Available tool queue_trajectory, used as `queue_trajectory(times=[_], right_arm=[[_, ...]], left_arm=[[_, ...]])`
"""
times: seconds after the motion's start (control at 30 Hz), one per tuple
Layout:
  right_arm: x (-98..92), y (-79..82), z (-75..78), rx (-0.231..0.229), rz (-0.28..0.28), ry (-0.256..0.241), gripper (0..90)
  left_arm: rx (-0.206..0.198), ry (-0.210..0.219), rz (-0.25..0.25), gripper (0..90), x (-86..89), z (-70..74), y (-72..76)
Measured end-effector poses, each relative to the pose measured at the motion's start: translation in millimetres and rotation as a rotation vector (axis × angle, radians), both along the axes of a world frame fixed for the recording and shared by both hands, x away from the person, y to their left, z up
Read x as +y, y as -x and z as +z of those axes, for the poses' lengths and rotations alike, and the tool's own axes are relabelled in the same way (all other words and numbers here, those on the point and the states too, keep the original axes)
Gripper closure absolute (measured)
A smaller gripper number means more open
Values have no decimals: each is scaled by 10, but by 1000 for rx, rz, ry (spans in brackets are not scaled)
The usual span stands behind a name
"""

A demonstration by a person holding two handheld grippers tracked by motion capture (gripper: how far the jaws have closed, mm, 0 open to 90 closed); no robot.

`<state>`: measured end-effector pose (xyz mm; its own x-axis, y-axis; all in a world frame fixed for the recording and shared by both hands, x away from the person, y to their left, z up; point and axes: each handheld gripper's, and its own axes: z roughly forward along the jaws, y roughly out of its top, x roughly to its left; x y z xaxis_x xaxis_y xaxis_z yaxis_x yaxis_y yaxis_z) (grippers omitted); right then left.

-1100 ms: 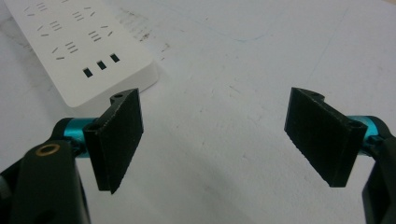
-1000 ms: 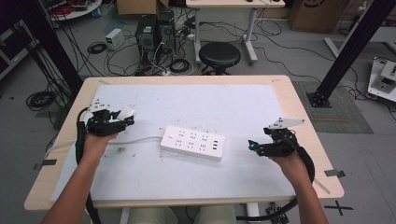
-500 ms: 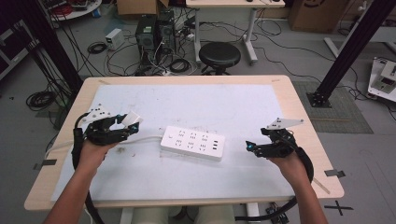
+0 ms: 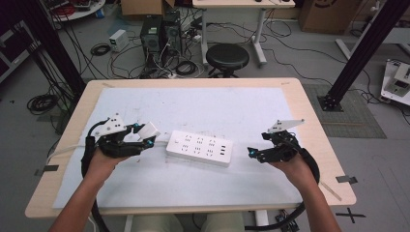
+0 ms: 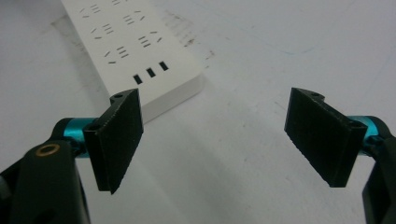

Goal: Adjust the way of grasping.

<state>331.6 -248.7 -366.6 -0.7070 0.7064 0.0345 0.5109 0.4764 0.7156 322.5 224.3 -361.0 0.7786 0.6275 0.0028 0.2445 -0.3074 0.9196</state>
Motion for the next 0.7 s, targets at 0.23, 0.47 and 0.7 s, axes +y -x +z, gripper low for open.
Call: queue_trajectory(times=[0.23,0.47,0.7], right_arm=[[124,-37,36,85,69,-60,207],[216,-48,75,139,92,-108,207],[308,-80,83,208,107,-151,209]], left_arm=[[-17,-45,-93,425,-162,-19,49],[-38,-61,-139,425,-259,-29,95],[-55,-65,-154,425,-305,-43,109]])
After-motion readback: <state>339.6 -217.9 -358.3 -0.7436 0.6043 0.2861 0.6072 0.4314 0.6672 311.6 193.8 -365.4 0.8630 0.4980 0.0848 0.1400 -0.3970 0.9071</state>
